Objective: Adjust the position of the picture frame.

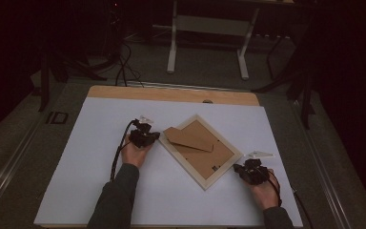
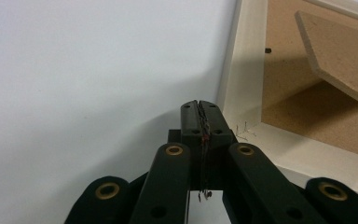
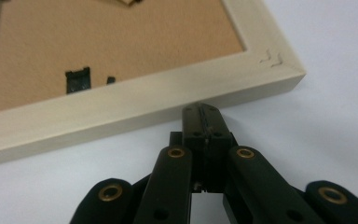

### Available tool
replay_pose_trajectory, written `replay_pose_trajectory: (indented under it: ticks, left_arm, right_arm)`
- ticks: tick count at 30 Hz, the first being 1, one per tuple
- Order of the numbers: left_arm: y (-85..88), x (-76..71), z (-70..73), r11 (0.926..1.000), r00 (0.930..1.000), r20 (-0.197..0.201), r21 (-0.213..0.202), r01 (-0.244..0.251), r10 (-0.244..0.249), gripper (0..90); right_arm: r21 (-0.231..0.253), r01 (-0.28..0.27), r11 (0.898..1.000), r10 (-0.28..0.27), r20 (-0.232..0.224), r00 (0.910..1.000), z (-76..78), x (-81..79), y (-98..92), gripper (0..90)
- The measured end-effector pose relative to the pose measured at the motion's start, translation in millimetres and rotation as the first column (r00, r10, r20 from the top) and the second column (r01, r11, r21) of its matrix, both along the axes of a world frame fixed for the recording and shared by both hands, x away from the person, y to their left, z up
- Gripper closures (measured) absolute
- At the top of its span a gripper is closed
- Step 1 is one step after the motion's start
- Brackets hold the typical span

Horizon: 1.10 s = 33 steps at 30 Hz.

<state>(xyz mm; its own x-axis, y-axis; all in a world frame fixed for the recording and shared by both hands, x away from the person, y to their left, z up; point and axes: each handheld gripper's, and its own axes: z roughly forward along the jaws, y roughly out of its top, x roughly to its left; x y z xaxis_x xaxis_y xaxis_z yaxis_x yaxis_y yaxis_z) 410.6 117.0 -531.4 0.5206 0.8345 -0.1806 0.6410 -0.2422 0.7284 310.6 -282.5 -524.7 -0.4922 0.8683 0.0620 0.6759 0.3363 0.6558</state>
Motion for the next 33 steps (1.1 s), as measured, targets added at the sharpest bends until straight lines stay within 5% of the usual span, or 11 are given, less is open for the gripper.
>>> replay_pose_trajectory:
  ticks: [33]
  left_arm:
    - [-0.1, -10.5, -6.9, 0.9998, 0.9998, -0.012, -0.004, 0.018, -0.018, 90.0]
  right_arm:
    - [-0.018, -0.011, 1.0, 0.012, 0.012, 0.9999, 0.2, 9.3, 20.4, 90.0]
